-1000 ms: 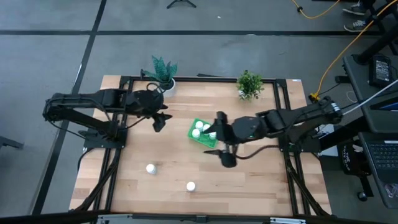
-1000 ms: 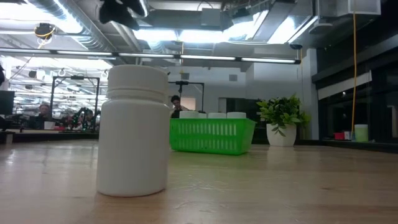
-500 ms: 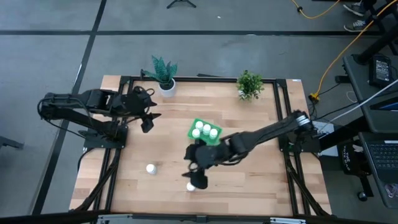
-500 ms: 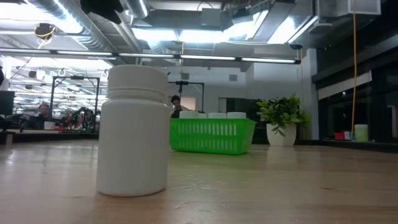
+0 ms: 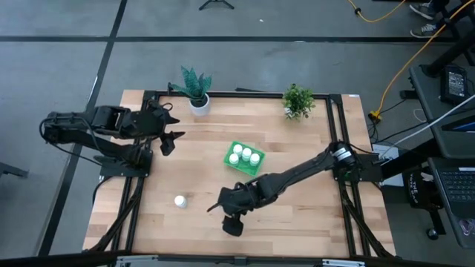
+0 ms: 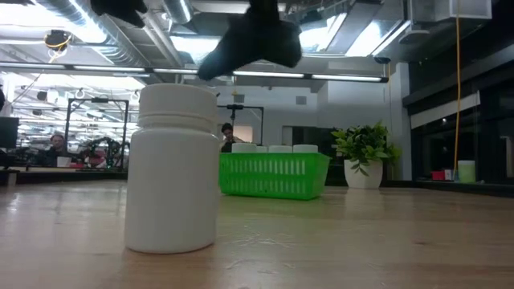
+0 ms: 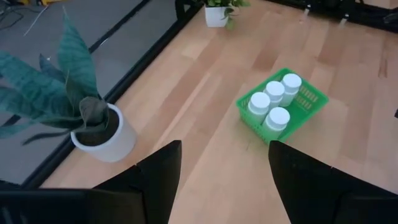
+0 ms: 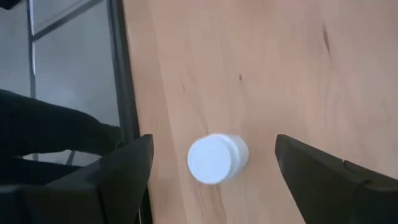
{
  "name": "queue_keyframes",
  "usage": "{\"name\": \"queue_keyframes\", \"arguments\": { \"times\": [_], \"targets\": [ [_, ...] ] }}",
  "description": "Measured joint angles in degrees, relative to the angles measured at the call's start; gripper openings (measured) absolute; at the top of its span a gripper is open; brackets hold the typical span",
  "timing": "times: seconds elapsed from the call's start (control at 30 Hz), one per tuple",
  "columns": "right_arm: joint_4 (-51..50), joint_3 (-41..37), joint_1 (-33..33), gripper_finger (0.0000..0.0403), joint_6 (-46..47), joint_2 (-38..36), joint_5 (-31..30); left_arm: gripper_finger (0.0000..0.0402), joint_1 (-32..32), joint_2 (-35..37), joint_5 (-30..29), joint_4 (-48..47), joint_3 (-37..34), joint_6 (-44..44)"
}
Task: Pick and place pill bottles into a basket
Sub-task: Put the bottom right medicine bottle into the green basket
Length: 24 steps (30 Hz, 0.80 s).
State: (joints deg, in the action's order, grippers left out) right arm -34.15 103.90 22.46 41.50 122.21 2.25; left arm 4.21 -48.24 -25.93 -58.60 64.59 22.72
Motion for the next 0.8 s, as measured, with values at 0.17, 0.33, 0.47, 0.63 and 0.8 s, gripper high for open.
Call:
{"name": "queue_keyframes", "arguments": {
  "times": [0.17,0.33,0.47,0.63,0.8],
  "targets": [
    [-0.37,0.02,1.03,0.0337,3.49,-0.02,-0.01,0.0234,0.0,2.44,0.22,0.11,-4.33,2.9],
    [-0.19,0.15,1.88,0.0337,3.59,0.7,0.02,0.0233,0.0,3.81,2.14,0.51,-7.98,5.58],
    [2.11,0.04,1.78,0.0337,4.71,2.14,0.87,0.0234,0.0,4.2,3.64,0.97,-9.55,6.75],
    [3.86,0.09,1.8,0.0337,4.5,2.83,0.91,0.0234,0.0,4.19,5.07,1.15,-9.68,6.75],
    [3.22,0.04,1.81,0.0337,4.73,4.31,0.99,0.0235,0.0,4.29,5.84,1.37,-9.68,6.71]
  ]
}}
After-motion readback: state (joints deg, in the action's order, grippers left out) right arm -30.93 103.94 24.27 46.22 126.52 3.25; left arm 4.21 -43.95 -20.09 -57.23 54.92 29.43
